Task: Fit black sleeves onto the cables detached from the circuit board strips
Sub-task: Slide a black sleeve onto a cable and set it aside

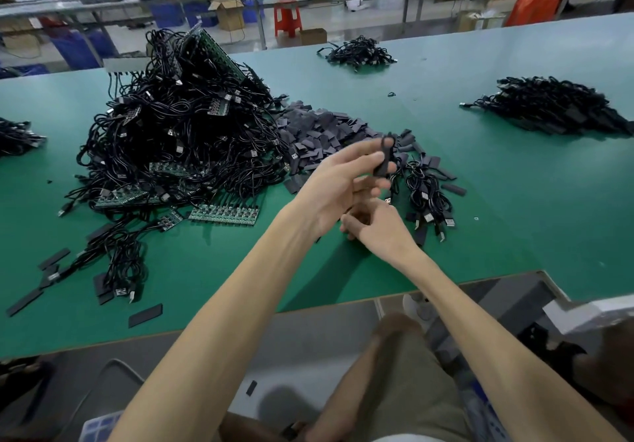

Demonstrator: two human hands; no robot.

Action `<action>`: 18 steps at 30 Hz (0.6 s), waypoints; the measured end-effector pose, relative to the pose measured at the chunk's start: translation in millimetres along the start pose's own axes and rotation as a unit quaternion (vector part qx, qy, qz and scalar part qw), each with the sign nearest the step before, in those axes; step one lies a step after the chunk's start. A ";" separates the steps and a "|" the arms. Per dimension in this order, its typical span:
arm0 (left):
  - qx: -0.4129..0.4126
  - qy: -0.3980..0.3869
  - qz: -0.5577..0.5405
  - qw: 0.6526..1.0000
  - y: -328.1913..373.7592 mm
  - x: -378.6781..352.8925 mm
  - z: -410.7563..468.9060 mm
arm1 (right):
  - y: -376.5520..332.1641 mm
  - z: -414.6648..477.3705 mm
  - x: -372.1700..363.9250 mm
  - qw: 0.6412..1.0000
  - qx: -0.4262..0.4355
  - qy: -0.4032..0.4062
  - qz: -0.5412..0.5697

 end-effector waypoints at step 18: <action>-0.029 0.013 0.402 0.915 -23.5 -18.5 31.5 | -2.6 4.9 -9.4 0.987 -0.014 -0.047 -0.150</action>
Point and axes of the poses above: each hand's wrist, its own z-axis towards the middle knuckle, its own x-axis out of the back of the hand, y = z × x, the point moved 10 cm from there along z, towards the middle knuckle, and after that the axes turned 4 degrees about -y, right-handed, at the moved point
